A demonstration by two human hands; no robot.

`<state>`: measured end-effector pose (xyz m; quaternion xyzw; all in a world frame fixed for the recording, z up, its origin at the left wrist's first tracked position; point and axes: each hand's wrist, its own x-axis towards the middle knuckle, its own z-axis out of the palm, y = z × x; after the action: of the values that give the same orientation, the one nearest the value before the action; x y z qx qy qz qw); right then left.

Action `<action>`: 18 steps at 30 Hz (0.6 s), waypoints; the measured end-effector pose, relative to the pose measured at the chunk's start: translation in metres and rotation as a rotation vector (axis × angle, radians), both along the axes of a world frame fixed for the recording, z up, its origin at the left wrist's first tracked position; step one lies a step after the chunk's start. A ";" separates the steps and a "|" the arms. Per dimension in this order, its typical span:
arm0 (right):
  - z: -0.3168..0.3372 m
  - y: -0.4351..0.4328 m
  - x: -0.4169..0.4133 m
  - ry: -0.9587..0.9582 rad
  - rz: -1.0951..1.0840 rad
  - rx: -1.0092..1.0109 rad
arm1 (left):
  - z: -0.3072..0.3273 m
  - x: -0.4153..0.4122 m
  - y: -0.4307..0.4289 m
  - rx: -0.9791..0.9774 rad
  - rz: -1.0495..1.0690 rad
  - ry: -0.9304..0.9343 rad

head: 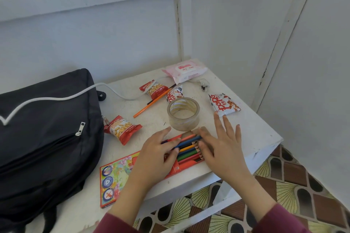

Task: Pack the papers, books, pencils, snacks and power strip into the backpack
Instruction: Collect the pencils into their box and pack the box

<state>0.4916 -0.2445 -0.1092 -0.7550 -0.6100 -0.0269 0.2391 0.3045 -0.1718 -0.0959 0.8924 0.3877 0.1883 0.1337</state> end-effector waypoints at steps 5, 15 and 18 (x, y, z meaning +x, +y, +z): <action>-0.004 -0.002 -0.003 -0.136 0.042 0.001 | -0.001 0.000 -0.001 0.027 0.023 -0.013; 0.027 0.024 -0.001 0.312 0.190 0.165 | 0.018 -0.004 0.015 -0.041 0.109 -0.264; 0.047 0.054 0.011 0.406 0.196 0.262 | 0.028 -0.006 0.042 -0.024 0.203 -0.258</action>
<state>0.5031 -0.1905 -0.0625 -0.6449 -0.6111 0.0697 0.4537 0.2985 -0.1301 -0.0679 0.8155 0.4576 0.3089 0.1734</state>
